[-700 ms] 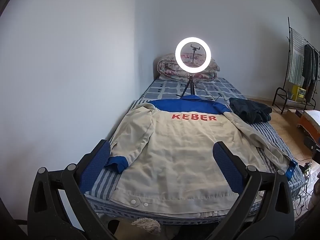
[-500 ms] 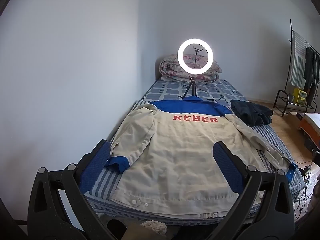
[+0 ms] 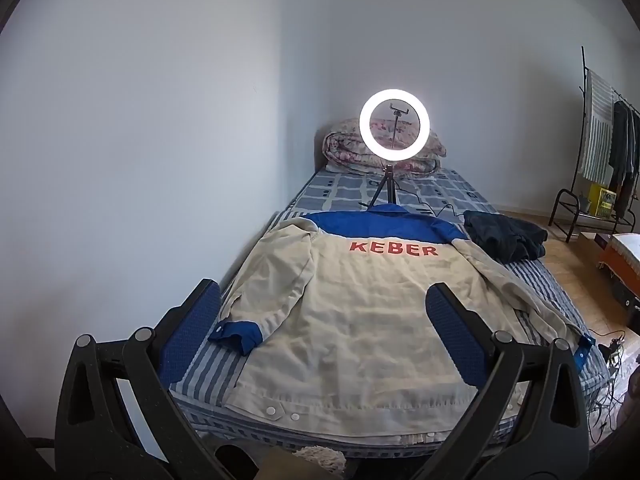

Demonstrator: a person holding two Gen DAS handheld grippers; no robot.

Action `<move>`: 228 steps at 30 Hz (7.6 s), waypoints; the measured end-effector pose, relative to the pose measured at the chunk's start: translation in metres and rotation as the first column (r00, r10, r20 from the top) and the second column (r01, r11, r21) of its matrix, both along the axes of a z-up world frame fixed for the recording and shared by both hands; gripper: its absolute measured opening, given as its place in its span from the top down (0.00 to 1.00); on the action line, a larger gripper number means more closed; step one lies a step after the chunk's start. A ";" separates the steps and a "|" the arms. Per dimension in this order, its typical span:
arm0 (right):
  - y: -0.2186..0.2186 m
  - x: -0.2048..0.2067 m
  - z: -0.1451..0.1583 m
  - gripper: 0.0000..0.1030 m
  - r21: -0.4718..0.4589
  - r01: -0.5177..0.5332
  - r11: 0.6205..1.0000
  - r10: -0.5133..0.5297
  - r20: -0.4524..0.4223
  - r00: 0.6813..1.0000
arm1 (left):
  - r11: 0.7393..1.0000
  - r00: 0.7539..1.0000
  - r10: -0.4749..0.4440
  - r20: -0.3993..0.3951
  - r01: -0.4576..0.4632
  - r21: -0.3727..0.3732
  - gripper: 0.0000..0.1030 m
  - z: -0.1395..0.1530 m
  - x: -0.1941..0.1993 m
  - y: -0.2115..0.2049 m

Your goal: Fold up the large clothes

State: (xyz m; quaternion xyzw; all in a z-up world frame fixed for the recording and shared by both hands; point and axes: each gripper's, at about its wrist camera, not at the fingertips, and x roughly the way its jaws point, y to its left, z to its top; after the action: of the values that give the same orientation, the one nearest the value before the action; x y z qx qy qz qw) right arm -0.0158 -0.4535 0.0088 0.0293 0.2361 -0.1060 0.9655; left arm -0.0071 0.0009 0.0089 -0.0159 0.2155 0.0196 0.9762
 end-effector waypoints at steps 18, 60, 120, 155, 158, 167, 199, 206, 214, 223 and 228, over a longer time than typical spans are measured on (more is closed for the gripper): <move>0.002 0.001 0.001 0.00 -0.002 -0.005 1.000 0.005 0.001 1.000 | 1.000 1.000 0.006 0.006 -0.006 0.001 0.00 0.008 0.001 0.003; 0.013 0.005 0.001 0.00 -0.007 -0.020 1.000 0.020 -0.004 1.000 | 1.000 1.000 0.014 0.010 -0.014 0.013 0.00 0.009 0.003 0.008; 0.349 0.289 -0.171 0.38 0.574 -0.532 0.623 0.782 -0.433 0.448 | 0.997 0.959 0.030 -0.281 -0.047 -0.054 0.44 -0.133 0.051 0.126; 0.348 0.303 -0.241 0.95 0.768 -0.287 0.573 0.809 -0.473 0.350 | 0.958 0.921 -0.059 -0.385 -0.056 -0.281 0.44 -0.145 0.112 0.162; 0.340 0.298 -0.254 0.95 0.774 -0.290 0.562 0.816 -0.464 0.343 | 0.937 0.896 -0.096 -0.433 -0.065 -0.344 0.44 -0.159 0.138 0.159; 0.311 0.295 -0.292 0.96 0.831 -0.253 0.495 0.847 -0.396 0.356 | 0.897 0.810 0.008 -0.586 -0.265 -0.354 0.44 -0.225 0.208 0.179; 0.304 0.365 -0.245 0.80 0.715 -0.397 0.575 0.782 -0.338 0.524 | 0.959 0.933 0.031 -0.360 -0.129 -0.253 0.98 -0.126 0.196 0.171; 0.317 0.371 -0.255 0.73 0.687 -0.399 0.608 0.779 -0.417 0.468 | 0.942 0.919 -0.008 -0.395 -0.126 -0.312 0.98 -0.137 0.190 0.176; 0.312 0.398 -0.159 0.49 0.627 -0.481 0.613 0.763 -0.312 0.566 | 0.948 0.923 -0.060 -0.380 -0.066 -0.312 0.98 -0.136 0.173 0.167; 0.382 0.426 -0.138 0.47 0.523 -0.512 0.681 0.728 -0.410 0.549 | 0.970 0.924 -0.125 -0.362 0.037 -0.241 0.98 -0.131 0.164 0.134; 0.380 0.422 -0.146 0.97 0.565 -0.484 0.668 0.738 -0.420 0.528 | 0.971 0.921 -0.153 -0.358 0.074 -0.225 0.98 -0.128 0.162 0.125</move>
State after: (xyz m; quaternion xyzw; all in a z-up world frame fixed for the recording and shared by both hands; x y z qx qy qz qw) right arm 0.4059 -0.0732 -0.1372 0.0926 0.5489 0.2917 0.7778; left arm 0.1553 0.1259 -0.1188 -0.1009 0.3984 -0.0573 0.9099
